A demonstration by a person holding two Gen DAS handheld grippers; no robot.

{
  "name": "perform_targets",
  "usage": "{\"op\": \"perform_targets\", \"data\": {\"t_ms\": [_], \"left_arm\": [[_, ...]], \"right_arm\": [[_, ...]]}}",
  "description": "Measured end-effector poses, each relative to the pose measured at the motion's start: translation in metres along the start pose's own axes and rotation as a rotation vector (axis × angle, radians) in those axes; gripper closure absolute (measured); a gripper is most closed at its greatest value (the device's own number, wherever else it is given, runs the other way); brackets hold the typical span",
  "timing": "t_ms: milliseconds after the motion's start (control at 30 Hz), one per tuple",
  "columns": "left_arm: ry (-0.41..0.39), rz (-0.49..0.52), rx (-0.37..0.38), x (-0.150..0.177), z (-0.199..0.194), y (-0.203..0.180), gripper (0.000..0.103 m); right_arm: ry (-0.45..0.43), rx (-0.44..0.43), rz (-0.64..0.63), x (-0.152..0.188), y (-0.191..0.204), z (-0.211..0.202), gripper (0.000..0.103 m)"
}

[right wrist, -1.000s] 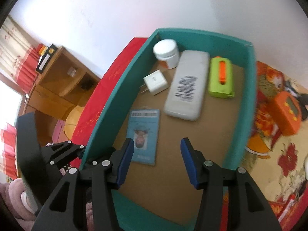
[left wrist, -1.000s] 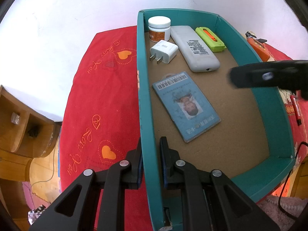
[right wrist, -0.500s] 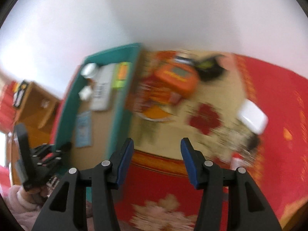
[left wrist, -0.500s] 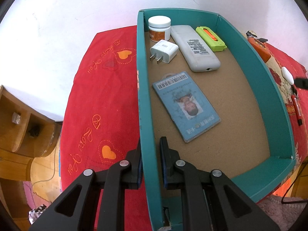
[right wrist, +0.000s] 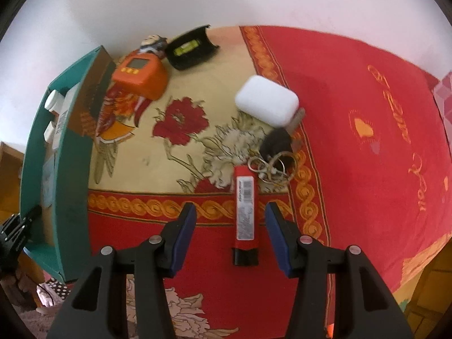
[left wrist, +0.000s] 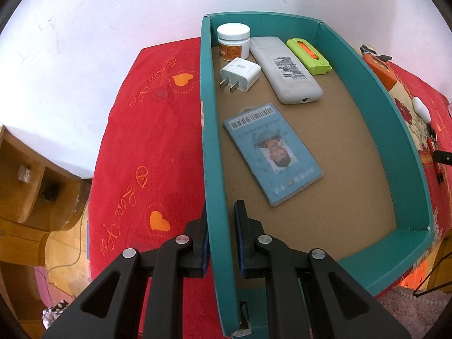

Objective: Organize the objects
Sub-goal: 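Move the right gripper over the red stick and grasp it, then carry the red stick into the teal box and release it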

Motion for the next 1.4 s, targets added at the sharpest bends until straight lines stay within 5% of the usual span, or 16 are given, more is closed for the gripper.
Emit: {"op": "perform_targets", "data": {"t_ms": [400, 1400], "left_arm": [[-0.003, 0.007, -0.004, 0.0, 0.0, 0.001, 0.089], [-0.004, 0.013, -0.002, -0.002, 0.002, 0.001, 0.089]], "right_arm": [[0.014, 0.047, -0.012, 0.003, -0.008, 0.007, 0.084], [0.005, -0.06, -0.084, -0.004, 0.044, -0.003, 0.084]]}}
Point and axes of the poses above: each gripper's, at about its wrist camera, not at the fingertips, and z roughly the way its jaws point, y to its left, x to its underside, the point moved 3 cm from there along z, roughly the way its jaws point, and after that the axes turned 14 degrees about -x, right-handed, at the moved point
